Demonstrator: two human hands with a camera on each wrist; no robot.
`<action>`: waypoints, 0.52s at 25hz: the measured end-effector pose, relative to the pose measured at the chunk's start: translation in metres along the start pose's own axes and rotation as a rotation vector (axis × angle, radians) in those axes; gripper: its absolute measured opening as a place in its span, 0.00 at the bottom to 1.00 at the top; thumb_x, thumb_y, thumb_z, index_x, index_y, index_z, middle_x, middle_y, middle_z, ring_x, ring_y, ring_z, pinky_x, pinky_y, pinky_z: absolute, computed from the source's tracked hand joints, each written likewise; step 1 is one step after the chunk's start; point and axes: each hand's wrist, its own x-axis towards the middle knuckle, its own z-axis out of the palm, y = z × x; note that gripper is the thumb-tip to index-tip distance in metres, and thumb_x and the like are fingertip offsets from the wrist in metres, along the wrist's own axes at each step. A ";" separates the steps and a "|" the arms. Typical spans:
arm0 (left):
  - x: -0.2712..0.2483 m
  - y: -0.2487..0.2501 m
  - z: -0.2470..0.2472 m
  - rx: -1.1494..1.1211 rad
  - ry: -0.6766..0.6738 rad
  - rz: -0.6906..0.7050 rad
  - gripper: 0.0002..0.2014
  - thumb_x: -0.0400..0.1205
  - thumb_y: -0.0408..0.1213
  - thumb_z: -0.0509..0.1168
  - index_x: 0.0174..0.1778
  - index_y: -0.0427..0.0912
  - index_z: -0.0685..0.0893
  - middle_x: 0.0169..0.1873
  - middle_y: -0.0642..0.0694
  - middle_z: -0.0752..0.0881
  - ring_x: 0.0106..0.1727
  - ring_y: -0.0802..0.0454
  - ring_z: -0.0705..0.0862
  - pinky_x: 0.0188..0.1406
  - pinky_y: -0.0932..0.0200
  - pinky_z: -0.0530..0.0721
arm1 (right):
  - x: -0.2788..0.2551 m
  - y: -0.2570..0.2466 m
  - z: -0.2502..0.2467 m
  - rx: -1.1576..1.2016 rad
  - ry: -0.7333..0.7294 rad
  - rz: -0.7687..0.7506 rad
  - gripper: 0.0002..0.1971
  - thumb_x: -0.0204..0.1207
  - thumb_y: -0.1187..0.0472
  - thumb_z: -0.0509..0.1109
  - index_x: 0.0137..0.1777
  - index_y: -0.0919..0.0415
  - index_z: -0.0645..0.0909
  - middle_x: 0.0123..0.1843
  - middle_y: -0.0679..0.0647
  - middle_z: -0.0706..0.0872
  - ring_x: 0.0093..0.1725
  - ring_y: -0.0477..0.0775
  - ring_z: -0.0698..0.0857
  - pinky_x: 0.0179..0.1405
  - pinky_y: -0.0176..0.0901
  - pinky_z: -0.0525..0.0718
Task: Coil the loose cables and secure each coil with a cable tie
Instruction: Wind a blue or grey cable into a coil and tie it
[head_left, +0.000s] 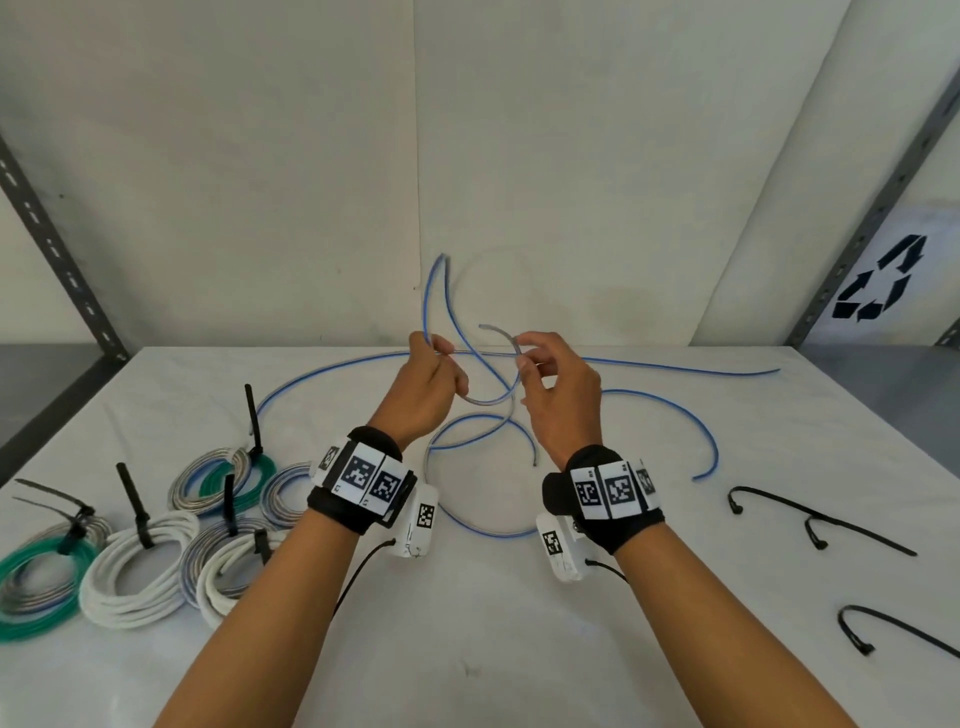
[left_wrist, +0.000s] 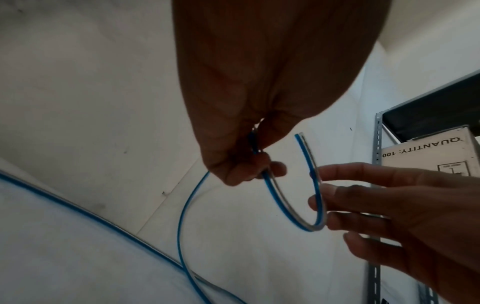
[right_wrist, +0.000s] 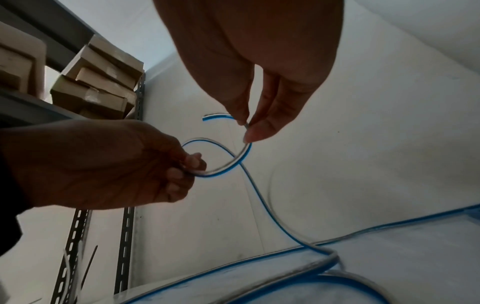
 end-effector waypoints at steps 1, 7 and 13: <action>0.001 -0.003 -0.001 -0.073 0.068 0.032 0.05 0.89 0.27 0.54 0.58 0.37 0.70 0.43 0.48 0.83 0.33 0.58 0.81 0.43 0.55 0.80 | 0.000 0.001 0.002 -0.022 0.007 -0.024 0.11 0.84 0.63 0.67 0.60 0.49 0.85 0.46 0.44 0.86 0.44 0.46 0.86 0.38 0.60 0.90; 0.004 -0.012 -0.006 -0.194 0.264 0.190 0.12 0.89 0.38 0.65 0.65 0.42 0.87 0.36 0.47 0.89 0.38 0.55 0.86 0.46 0.55 0.90 | -0.005 -0.001 0.003 -0.104 -0.028 -0.095 0.13 0.86 0.62 0.64 0.61 0.45 0.86 0.49 0.45 0.85 0.43 0.46 0.85 0.40 0.58 0.89; -0.004 0.006 -0.010 -0.125 -0.101 0.185 0.12 0.87 0.30 0.66 0.64 0.35 0.88 0.52 0.33 0.88 0.48 0.41 0.90 0.44 0.52 0.93 | -0.004 -0.009 -0.005 -0.238 -0.037 -0.280 0.17 0.82 0.71 0.64 0.60 0.52 0.89 0.50 0.51 0.84 0.48 0.54 0.85 0.39 0.57 0.86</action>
